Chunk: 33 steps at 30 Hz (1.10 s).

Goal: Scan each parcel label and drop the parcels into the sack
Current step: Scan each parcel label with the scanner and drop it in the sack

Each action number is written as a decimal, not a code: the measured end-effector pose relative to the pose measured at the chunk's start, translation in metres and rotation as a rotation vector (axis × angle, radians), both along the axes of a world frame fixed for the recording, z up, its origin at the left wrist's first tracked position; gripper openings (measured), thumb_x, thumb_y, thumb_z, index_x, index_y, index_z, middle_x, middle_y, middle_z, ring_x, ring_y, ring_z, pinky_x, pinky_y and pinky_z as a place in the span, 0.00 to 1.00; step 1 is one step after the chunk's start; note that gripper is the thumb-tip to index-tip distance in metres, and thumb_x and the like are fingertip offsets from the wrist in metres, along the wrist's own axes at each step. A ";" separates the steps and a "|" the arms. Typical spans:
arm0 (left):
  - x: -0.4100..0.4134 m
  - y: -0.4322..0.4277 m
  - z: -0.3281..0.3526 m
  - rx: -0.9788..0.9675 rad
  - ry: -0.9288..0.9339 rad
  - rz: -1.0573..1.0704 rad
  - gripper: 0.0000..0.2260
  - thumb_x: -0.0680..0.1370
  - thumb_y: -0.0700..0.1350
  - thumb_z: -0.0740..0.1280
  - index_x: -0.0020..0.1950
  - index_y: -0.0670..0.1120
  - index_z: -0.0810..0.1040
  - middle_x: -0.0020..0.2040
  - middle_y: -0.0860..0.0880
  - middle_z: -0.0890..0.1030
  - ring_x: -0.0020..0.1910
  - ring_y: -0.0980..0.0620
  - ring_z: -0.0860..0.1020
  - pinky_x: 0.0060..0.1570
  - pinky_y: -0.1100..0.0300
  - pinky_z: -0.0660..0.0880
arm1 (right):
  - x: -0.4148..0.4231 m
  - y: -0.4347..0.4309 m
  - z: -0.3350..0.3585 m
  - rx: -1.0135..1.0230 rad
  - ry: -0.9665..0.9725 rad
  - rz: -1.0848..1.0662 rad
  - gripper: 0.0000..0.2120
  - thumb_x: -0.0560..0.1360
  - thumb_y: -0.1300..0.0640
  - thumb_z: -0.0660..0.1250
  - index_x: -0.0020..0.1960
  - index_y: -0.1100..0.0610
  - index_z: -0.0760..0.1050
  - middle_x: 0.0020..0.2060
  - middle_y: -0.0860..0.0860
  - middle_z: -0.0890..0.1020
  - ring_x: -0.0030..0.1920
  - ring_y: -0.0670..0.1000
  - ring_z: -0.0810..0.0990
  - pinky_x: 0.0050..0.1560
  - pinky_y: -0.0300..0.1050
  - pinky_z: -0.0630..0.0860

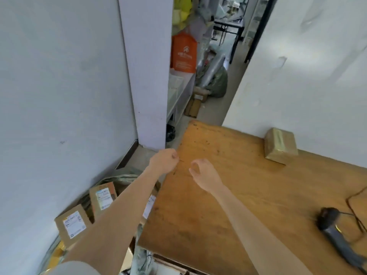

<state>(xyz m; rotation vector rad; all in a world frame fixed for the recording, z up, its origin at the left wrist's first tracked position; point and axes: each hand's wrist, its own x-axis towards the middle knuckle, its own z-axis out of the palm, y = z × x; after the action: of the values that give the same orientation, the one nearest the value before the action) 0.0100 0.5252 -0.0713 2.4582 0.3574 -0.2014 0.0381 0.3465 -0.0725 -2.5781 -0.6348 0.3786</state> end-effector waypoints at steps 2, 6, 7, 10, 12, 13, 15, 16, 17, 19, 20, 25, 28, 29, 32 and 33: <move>0.026 -0.043 0.011 0.006 -0.014 -0.086 0.13 0.80 0.50 0.58 0.59 0.48 0.76 0.60 0.47 0.78 0.57 0.45 0.76 0.58 0.48 0.74 | 0.021 -0.044 0.011 -0.005 -0.029 -0.077 0.17 0.80 0.48 0.59 0.66 0.53 0.71 0.65 0.52 0.72 0.59 0.55 0.76 0.53 0.46 0.75; 0.070 -0.130 0.020 0.048 -0.003 -0.176 0.14 0.81 0.52 0.60 0.63 0.48 0.75 0.62 0.46 0.77 0.58 0.45 0.76 0.58 0.47 0.75 | 0.058 -0.136 0.024 -0.003 -0.072 -0.181 0.17 0.80 0.50 0.60 0.66 0.55 0.70 0.62 0.53 0.72 0.57 0.57 0.76 0.54 0.51 0.76; 0.079 -0.152 0.021 0.060 0.011 -0.188 0.15 0.81 0.52 0.60 0.65 0.48 0.74 0.63 0.46 0.77 0.59 0.45 0.76 0.59 0.47 0.74 | 0.068 -0.159 0.025 -0.005 -0.080 -0.198 0.17 0.80 0.50 0.60 0.66 0.55 0.71 0.62 0.53 0.72 0.58 0.56 0.75 0.56 0.52 0.76; 0.106 -0.212 0.018 0.078 0.074 -0.185 0.18 0.81 0.52 0.61 0.69 0.48 0.70 0.66 0.46 0.75 0.61 0.45 0.76 0.59 0.49 0.75 | 0.096 -0.226 0.025 -0.016 -0.072 -0.226 0.17 0.80 0.51 0.60 0.66 0.56 0.70 0.62 0.53 0.72 0.60 0.56 0.74 0.56 0.53 0.76; 0.125 -0.247 0.015 0.084 0.107 -0.183 0.19 0.81 0.52 0.61 0.71 0.48 0.68 0.67 0.46 0.74 0.60 0.46 0.76 0.58 0.50 0.76 | 0.117 -0.266 0.025 -0.031 -0.064 -0.240 0.18 0.80 0.51 0.60 0.68 0.55 0.69 0.64 0.54 0.71 0.63 0.57 0.72 0.58 0.52 0.75; 0.134 -0.263 0.013 0.074 0.116 -0.180 0.20 0.81 0.52 0.61 0.72 0.48 0.67 0.68 0.46 0.73 0.60 0.46 0.76 0.58 0.51 0.76 | 0.128 -0.285 0.024 -0.038 -0.061 -0.255 0.19 0.80 0.51 0.60 0.69 0.55 0.68 0.65 0.54 0.71 0.64 0.57 0.71 0.60 0.52 0.74; 0.150 -0.291 0.008 0.051 0.126 -0.180 0.22 0.81 0.51 0.61 0.75 0.48 0.63 0.71 0.45 0.71 0.63 0.45 0.74 0.58 0.52 0.75 | 0.147 -0.317 0.021 -0.052 -0.056 -0.293 0.20 0.79 0.52 0.60 0.70 0.55 0.66 0.66 0.55 0.70 0.65 0.57 0.70 0.61 0.53 0.73; 0.157 -0.305 0.005 0.047 0.134 -0.182 0.23 0.81 0.51 0.61 0.75 0.48 0.62 0.72 0.44 0.70 0.64 0.45 0.74 0.59 0.52 0.75 | 0.156 -0.331 0.019 -0.061 -0.049 -0.310 0.20 0.79 0.52 0.60 0.70 0.55 0.66 0.66 0.55 0.70 0.65 0.58 0.69 0.61 0.53 0.73; 0.163 -0.317 0.003 0.043 0.145 -0.183 0.24 0.81 0.51 0.61 0.76 0.48 0.61 0.73 0.44 0.69 0.65 0.44 0.74 0.60 0.51 0.74 | 0.163 -0.342 0.017 -0.068 -0.036 -0.323 0.21 0.79 0.52 0.60 0.71 0.54 0.65 0.66 0.55 0.69 0.64 0.57 0.69 0.60 0.53 0.73; 0.174 -0.338 -0.004 0.031 0.162 -0.181 0.27 0.81 0.51 0.62 0.77 0.49 0.58 0.74 0.44 0.66 0.68 0.44 0.71 0.63 0.51 0.73 | 0.178 -0.360 0.013 -0.078 -0.005 -0.339 0.22 0.79 0.53 0.60 0.72 0.53 0.64 0.67 0.55 0.69 0.65 0.57 0.69 0.60 0.54 0.74; 0.181 -0.347 -0.007 0.029 0.166 -0.178 0.28 0.80 0.51 0.62 0.78 0.49 0.56 0.75 0.44 0.65 0.70 0.44 0.69 0.65 0.50 0.71 | 0.186 -0.366 0.010 -0.084 0.007 -0.345 0.22 0.79 0.53 0.60 0.72 0.53 0.63 0.67 0.55 0.68 0.65 0.58 0.69 0.60 0.54 0.74; 0.215 -0.376 -0.015 0.049 0.152 -0.217 0.32 0.80 0.49 0.63 0.79 0.50 0.51 0.77 0.44 0.61 0.73 0.44 0.65 0.67 0.49 0.69 | 0.224 -0.380 0.001 -0.096 0.054 -0.365 0.25 0.78 0.54 0.60 0.74 0.52 0.60 0.69 0.56 0.67 0.66 0.59 0.68 0.61 0.54 0.72; 0.236 -0.385 -0.021 0.059 0.142 -0.211 0.36 0.79 0.48 0.64 0.80 0.52 0.43 0.77 0.42 0.59 0.71 0.42 0.67 0.65 0.50 0.71 | 0.243 -0.381 -0.007 -0.065 0.111 -0.360 0.28 0.78 0.56 0.60 0.76 0.51 0.55 0.71 0.57 0.65 0.66 0.59 0.70 0.63 0.55 0.73; 0.243 -0.388 -0.024 0.061 0.139 -0.199 0.38 0.79 0.47 0.64 0.79 0.52 0.40 0.77 0.41 0.59 0.70 0.42 0.68 0.65 0.50 0.71 | 0.249 -0.382 -0.011 -0.048 0.127 -0.361 0.29 0.78 0.57 0.60 0.77 0.51 0.54 0.71 0.57 0.65 0.66 0.59 0.71 0.62 0.54 0.73; 0.265 -0.398 -0.037 0.002 0.113 -0.159 0.41 0.79 0.45 0.64 0.79 0.48 0.36 0.77 0.42 0.60 0.68 0.43 0.70 0.63 0.52 0.72 | 0.269 -0.381 -0.025 0.024 0.142 -0.364 0.31 0.79 0.59 0.60 0.78 0.51 0.51 0.74 0.57 0.63 0.66 0.57 0.72 0.62 0.50 0.74; 0.271 -0.402 -0.041 -0.048 0.096 -0.142 0.40 0.78 0.44 0.64 0.79 0.45 0.38 0.77 0.42 0.61 0.68 0.44 0.71 0.63 0.53 0.72 | 0.275 -0.379 -0.029 0.041 0.144 -0.357 0.31 0.79 0.59 0.60 0.78 0.51 0.51 0.74 0.56 0.64 0.66 0.57 0.72 0.62 0.49 0.74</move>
<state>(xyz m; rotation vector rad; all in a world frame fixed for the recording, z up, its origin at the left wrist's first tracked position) 0.2806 0.1236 -0.1119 2.4330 0.2164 -0.3848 0.3131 -0.0324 -0.1019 -2.5288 -0.1246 0.4197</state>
